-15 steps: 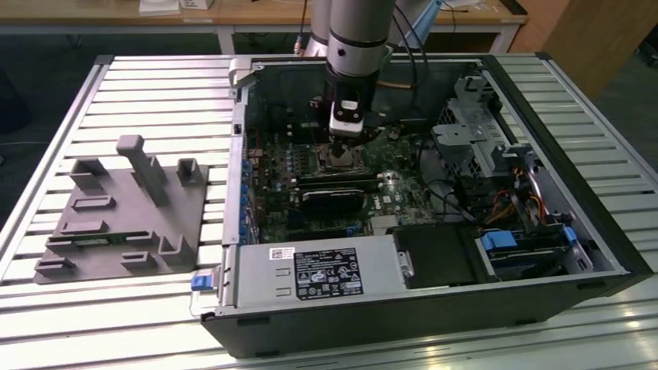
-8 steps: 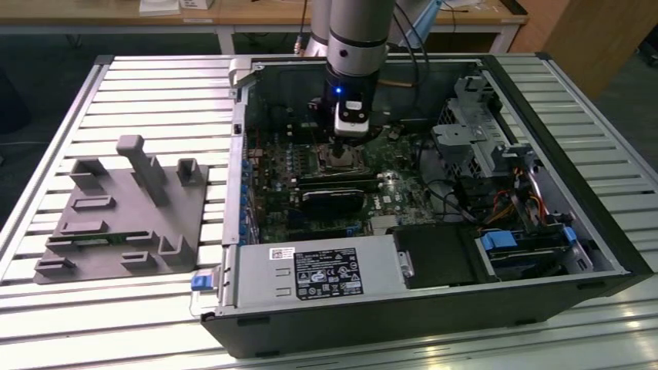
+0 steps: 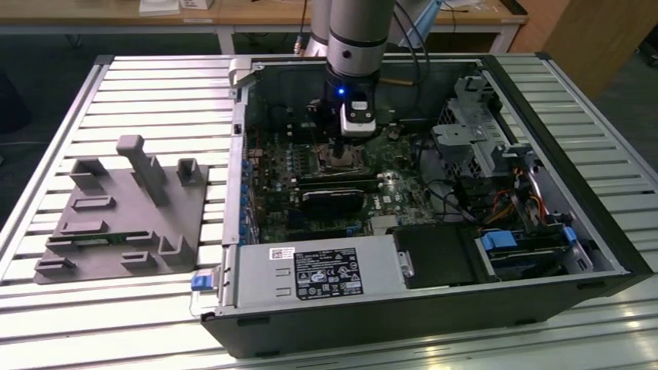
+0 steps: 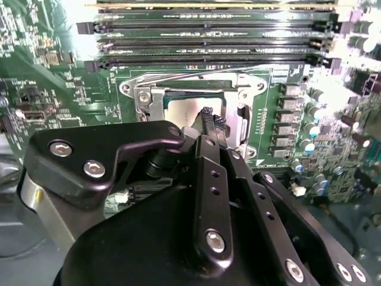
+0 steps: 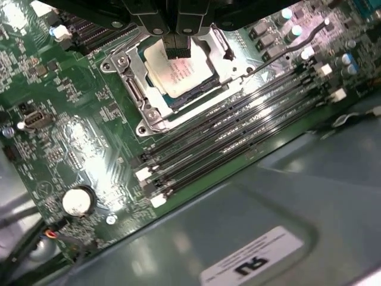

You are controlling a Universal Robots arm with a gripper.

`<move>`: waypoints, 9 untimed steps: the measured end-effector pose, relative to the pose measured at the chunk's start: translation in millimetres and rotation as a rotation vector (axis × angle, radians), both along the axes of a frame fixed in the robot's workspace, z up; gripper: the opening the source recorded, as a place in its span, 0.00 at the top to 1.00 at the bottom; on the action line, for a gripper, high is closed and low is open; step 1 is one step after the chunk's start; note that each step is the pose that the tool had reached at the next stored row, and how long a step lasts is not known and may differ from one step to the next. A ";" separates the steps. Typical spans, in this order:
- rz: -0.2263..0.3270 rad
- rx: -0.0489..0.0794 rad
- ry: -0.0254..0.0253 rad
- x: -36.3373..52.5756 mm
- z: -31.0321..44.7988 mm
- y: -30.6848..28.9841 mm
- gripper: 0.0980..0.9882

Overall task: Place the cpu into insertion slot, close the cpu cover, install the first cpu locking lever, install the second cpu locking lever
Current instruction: 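Close the cpu cover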

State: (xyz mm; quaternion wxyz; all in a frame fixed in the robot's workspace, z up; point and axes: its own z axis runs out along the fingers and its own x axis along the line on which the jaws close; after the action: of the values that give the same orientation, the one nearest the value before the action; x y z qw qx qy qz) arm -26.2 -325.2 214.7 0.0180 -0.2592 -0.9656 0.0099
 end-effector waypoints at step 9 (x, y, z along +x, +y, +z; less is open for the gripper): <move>0.121 0.000 0.0000 0.0 -0.1 0.0 0.99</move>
State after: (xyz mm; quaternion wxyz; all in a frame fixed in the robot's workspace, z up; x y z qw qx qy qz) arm -26.2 -325.2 214.6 0.0174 -0.2004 -0.9795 0.0110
